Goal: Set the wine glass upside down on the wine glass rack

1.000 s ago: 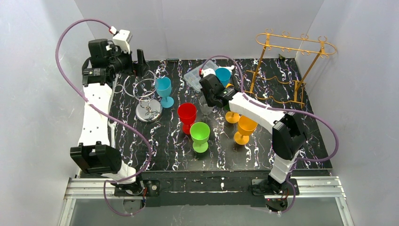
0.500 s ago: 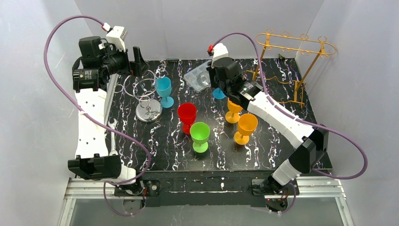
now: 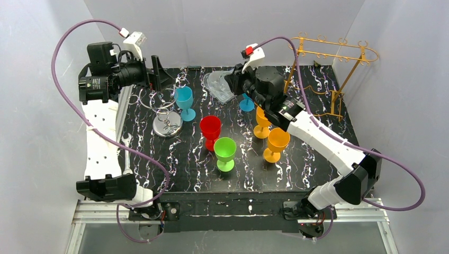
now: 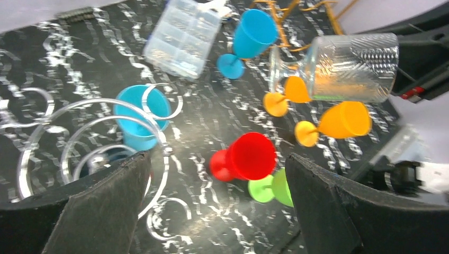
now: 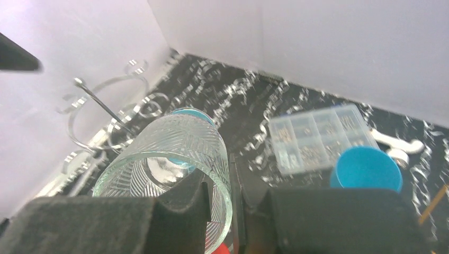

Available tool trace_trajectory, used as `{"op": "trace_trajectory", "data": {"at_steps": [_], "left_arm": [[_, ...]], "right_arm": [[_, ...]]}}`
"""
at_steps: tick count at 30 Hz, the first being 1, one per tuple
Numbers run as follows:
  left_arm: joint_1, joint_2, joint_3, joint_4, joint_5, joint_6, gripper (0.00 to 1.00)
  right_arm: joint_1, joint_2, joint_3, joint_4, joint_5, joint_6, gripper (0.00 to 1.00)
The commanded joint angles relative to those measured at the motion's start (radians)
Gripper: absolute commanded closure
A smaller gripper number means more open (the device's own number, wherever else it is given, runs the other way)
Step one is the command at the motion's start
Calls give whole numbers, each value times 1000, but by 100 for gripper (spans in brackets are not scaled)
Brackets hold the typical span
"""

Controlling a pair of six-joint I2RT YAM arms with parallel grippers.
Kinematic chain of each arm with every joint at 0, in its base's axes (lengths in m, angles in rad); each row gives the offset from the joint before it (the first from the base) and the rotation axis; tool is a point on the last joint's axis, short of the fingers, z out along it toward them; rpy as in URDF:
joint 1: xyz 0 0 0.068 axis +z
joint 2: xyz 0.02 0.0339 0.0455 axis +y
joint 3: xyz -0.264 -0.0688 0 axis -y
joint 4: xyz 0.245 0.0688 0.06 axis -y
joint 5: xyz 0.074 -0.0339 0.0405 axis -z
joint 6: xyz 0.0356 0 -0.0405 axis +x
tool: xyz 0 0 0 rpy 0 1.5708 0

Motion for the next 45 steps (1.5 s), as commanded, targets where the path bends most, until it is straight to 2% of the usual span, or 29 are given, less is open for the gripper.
{"op": "trace_trajectory", "data": {"at_steps": [1, 5, 8, 11, 12, 15, 16, 18, 21, 22, 25, 28, 34, 37, 39, 41, 42, 43, 45], "left_arm": [[-4, 20, 26, -23, 233, -103, 3], [-4, 48, 18, 46, 371, -209, 19], [-3, 52, 2, 144, 392, -308, 31], [-4, 39, -17, 197, 377, -342, 45], [-4, 31, -23, 200, 357, -333, 43], [-2, 8, -25, 172, 273, -282, 5], [-3, 4, -15, 152, 234, -257, 2], [-1, 1, 9, 109, 132, -213, 2], [2, 8, 57, 32, -45, -117, 2], [6, 12, 82, 5, -94, -97, 2], [29, 34, 130, -58, -219, -74, 2], [40, 48, 133, -106, -253, -11, 2], [40, 22, -22, -128, -287, 66, 2], [40, -1, -116, -63, -298, 78, 0], [39, -42, -207, 43, -308, 82, 1], [40, -102, -332, 174, -302, 83, 9], [40, -138, -417, 291, -295, 82, 21], [40, -152, -467, 374, -293, 74, 27], [40, -143, -502, 448, -274, 49, 30]], "right_arm": [[-1, -49, 55, 270, -100, 91, 99], [5, -36, 76, 331, -156, 177, 99], [19, -18, 95, 345, -168, 199, 99], [26, -13, 91, 361, -164, 209, 99], [26, -16, 82, 375, -160, 210, 99], [29, -30, 26, 437, -141, 168, 99], [32, -39, -12, 482, -130, 131, 99], [42, -61, -103, 606, -96, 20, 99], [44, -89, -280, 921, -80, -185, 99], [44, -86, -305, 978, -72, -250, 99], [44, -61, -297, 996, -53, -326, 99], [45, -34, -287, 1046, -17, -347, 99], [43, -19, -292, 1068, -11, -378, 99], [43, -31, -311, 1071, -10, -369, 99], [43, -39, -321, 1071, -11, -360, 99], [43, -50, -332, 1066, -10, -344, 99], [43, -56, -343, 1060, -6, -336, 99], [43, -59, -348, 1059, -1, -328, 99], [44, -68, -362, 1056, 6, -316, 99]]}}
